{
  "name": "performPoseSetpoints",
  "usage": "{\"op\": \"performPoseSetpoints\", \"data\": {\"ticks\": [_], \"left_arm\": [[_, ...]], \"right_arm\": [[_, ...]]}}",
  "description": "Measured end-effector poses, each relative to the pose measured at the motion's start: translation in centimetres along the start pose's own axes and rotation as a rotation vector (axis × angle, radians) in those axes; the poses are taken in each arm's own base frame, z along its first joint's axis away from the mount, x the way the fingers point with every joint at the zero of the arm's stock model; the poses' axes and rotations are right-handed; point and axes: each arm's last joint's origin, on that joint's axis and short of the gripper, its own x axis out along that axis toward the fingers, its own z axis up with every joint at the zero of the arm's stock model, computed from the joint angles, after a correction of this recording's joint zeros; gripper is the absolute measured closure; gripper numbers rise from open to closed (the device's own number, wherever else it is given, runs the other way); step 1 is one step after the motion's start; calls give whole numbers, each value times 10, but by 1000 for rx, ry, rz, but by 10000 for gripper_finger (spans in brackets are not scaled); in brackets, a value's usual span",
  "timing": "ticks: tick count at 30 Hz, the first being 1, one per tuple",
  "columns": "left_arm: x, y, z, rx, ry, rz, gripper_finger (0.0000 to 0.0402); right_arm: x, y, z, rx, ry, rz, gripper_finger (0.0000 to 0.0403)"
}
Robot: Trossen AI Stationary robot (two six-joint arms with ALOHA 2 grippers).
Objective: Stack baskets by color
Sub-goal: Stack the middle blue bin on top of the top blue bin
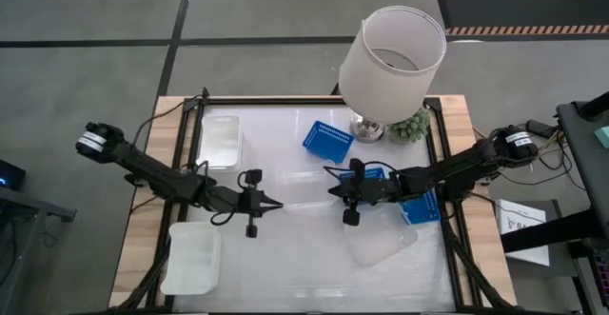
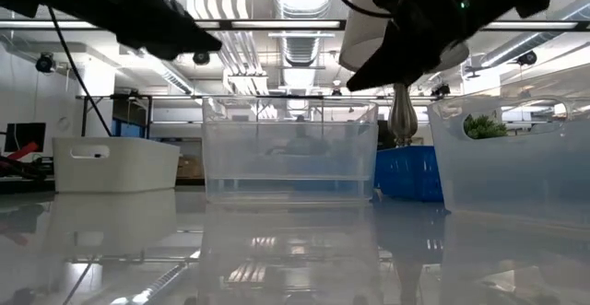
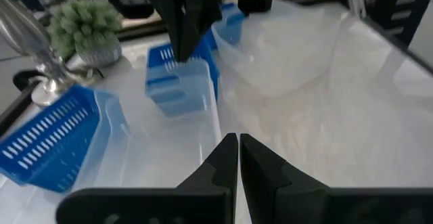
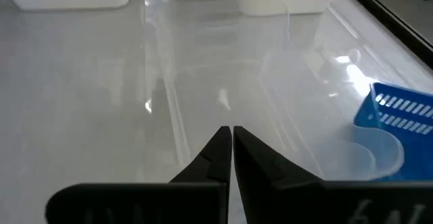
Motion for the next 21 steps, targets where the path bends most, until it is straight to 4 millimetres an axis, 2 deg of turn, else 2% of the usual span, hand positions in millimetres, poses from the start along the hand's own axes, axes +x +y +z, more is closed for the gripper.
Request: {"op": "performPoseSetpoints", "data": {"ticks": [6,13,21], "left_arm": [[-13,2,10,-19,-66,-13,402],[-12,2,9,-18,-65,-15,402],[-12,2,8,6,-59,-14,402]], "right_arm": [[-18,10,22,-12,41,27,394],[-41,27,42,14,187,49,394],[-56,51,42,-49,399,45,394]]}}
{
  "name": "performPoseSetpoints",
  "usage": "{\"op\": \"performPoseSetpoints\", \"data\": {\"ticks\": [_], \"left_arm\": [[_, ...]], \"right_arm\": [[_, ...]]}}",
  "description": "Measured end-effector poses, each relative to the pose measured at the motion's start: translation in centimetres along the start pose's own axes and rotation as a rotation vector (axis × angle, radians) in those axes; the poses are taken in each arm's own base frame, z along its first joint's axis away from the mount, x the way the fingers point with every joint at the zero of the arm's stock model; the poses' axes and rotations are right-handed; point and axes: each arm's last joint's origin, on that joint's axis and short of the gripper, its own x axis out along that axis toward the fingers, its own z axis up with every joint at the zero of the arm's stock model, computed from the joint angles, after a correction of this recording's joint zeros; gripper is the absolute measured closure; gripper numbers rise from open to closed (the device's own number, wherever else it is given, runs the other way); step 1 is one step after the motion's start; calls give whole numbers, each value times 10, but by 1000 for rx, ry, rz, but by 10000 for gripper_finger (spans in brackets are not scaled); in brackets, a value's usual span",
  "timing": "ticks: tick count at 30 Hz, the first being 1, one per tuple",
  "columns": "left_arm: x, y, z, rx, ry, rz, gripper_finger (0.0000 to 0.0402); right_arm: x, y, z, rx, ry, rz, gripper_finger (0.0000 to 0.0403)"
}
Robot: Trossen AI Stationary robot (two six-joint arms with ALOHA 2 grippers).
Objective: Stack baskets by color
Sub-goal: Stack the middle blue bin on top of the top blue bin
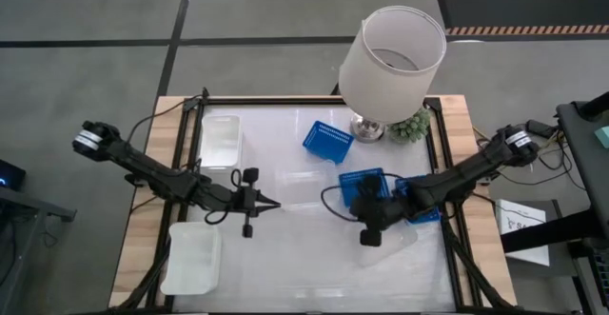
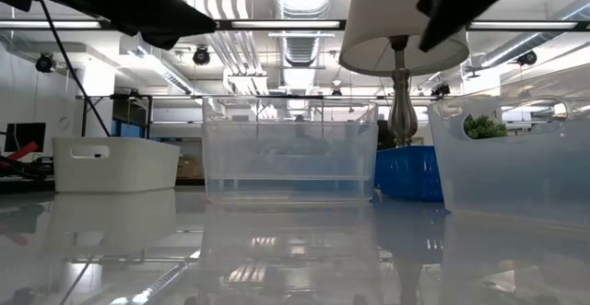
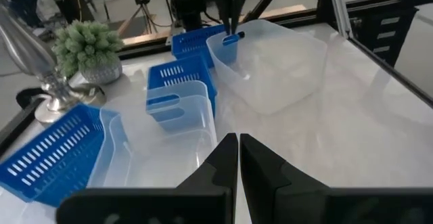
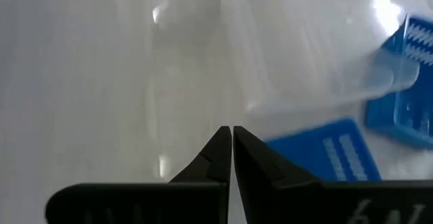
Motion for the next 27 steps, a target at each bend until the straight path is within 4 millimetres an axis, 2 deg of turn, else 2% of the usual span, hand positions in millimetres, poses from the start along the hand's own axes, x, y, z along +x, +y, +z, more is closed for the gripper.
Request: {"op": "performPoseSetpoints", "data": {"ticks": [5,11,19,27], "left_arm": [[-3,1,5,48,-24,4,402],[-7,4,11,113,-65,12,402],[-12,6,15,137,-90,25,401],[-15,8,17,145,-100,50,402]], "right_arm": [[-2,5,-8,13,118,26,376],[10,-1,-28,1,191,16,319],[33,-26,-50,17,278,-75,261],[48,-49,-50,31,306,-42,236]]}}
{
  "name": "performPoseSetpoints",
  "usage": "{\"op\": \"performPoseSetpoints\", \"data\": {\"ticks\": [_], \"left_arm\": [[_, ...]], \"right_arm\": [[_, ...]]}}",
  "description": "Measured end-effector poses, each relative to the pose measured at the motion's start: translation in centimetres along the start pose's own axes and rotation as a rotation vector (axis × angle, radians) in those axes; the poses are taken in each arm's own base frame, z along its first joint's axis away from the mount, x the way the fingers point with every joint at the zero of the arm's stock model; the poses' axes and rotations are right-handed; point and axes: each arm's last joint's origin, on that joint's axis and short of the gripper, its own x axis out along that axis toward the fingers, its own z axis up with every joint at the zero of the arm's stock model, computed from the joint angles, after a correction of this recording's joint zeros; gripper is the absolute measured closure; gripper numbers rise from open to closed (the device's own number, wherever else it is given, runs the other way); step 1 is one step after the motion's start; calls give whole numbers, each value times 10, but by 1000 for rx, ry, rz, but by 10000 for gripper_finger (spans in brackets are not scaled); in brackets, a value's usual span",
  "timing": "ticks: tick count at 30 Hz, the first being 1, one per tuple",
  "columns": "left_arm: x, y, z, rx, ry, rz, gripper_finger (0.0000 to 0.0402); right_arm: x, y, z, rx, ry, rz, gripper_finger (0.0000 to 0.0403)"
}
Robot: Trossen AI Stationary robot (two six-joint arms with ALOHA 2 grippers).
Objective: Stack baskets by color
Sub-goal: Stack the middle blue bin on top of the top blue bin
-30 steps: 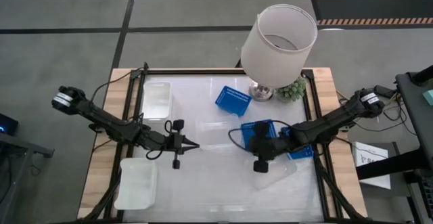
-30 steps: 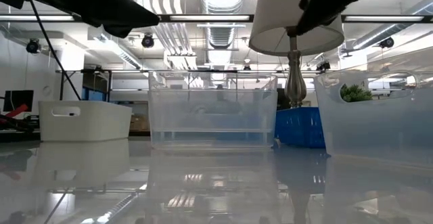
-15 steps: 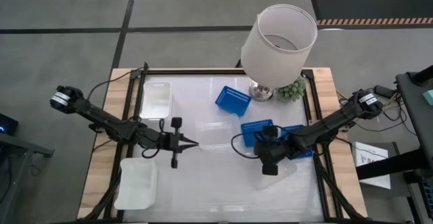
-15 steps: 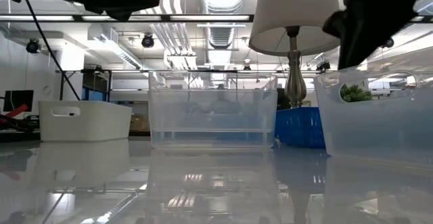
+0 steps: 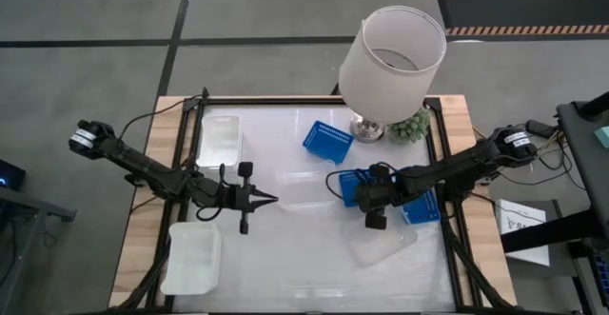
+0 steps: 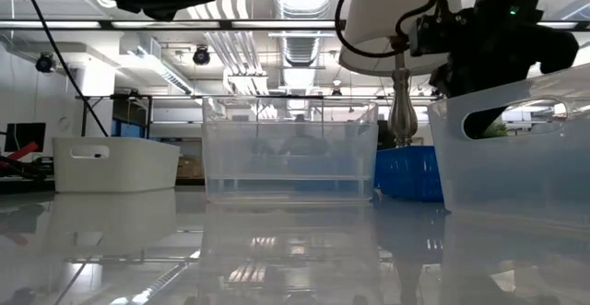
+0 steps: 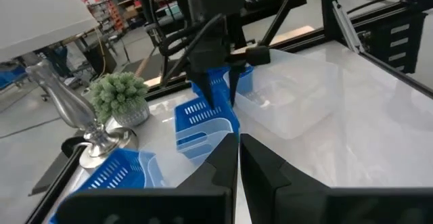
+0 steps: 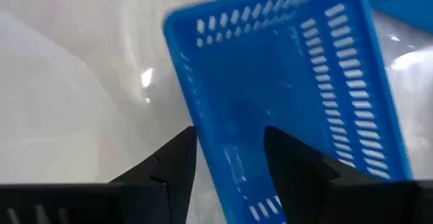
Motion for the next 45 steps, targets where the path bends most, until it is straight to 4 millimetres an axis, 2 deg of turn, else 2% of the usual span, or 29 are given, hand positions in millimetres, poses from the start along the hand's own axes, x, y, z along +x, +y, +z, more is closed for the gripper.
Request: {"op": "performPoseSetpoints", "data": {"ticks": [6,14,19,24,30,37,41,45], "left_arm": [[0,0,-1,19,4,3,402],[0,0,0,27,3,3,402],[1,-1,-1,29,8,2,402],[1,-1,-1,29,7,2,402],[1,-1,-1,41,7,2,402],[-2,4,5,179,-1,77,402],[-9,14,16,226,-19,265,402],[-21,26,24,167,-16,456,402]], "right_arm": [[4,-3,1,-15,-7,41,238],[16,-3,-7,-16,-20,44,267],[19,-3,-9,-16,-25,44,308],[18,-3,-8,-30,-30,50,379],[15,-2,-4,-36,-31,67,390],[-10,-4,10,-43,-3,-16,391],[-35,-8,25,-12,-29,-120,391],[-60,-16,41,64,-78,-197,391]]}}
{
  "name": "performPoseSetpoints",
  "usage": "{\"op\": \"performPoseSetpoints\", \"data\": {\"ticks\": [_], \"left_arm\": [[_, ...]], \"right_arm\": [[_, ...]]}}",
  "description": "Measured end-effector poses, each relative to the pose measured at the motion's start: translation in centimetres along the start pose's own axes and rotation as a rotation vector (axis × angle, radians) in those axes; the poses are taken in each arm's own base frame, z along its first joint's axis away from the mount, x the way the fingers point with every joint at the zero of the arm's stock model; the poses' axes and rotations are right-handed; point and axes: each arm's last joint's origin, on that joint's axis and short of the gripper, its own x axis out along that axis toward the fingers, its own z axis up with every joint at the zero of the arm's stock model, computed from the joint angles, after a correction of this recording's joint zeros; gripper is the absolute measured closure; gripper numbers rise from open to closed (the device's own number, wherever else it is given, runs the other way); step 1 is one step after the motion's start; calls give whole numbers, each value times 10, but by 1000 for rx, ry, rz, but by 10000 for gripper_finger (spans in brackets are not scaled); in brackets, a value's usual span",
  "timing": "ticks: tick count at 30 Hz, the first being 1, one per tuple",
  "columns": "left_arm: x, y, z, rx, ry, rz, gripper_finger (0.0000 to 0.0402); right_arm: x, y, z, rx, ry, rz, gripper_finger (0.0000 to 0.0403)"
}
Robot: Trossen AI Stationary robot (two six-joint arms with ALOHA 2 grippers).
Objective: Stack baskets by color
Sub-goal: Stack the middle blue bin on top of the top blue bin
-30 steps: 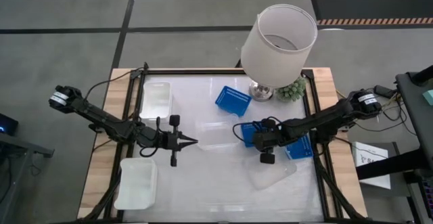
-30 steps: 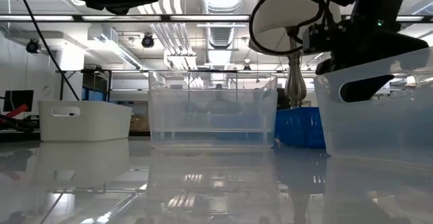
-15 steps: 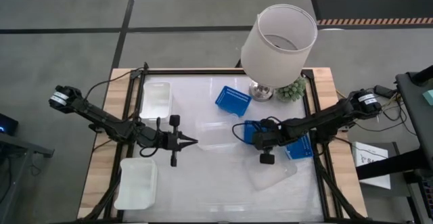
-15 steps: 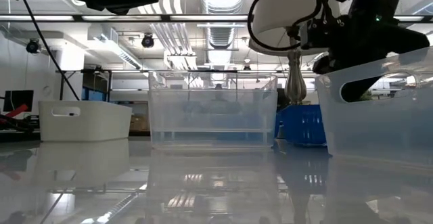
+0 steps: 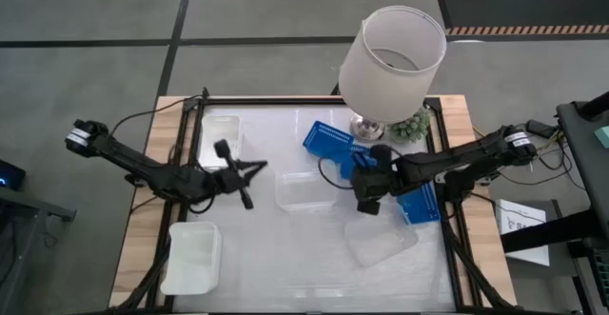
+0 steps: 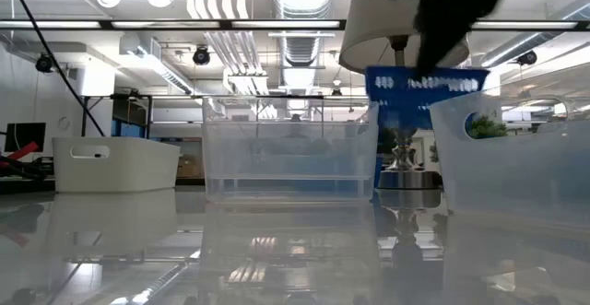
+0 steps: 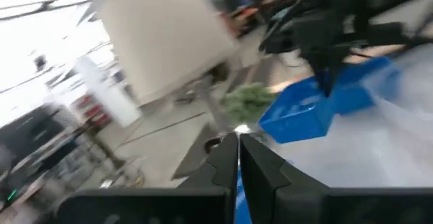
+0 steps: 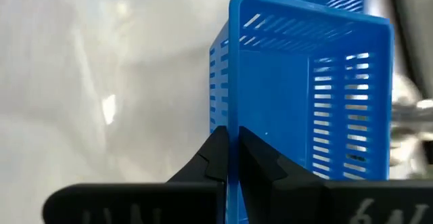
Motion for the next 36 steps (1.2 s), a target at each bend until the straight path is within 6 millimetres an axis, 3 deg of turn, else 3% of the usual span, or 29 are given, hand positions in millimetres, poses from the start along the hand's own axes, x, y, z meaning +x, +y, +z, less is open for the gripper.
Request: {"op": "performPoseSetpoints", "data": {"ticks": [10,16,20,28,36], "left_arm": [[-16,12,-15,-91,-6,32,402],[-22,24,-8,-165,-71,67,402],[-26,30,-7,-197,-95,80,402],[-30,34,-8,-214,-110,83,402],[-28,29,-13,-190,-92,73,402]], "right_arm": [[-10,-44,46,153,-212,-40,391],[-8,-42,68,90,-389,-30,391],[10,-33,85,28,-446,-62,391],[51,-37,112,61,-291,-356,391],[85,-55,127,141,-108,-261,391]]}}
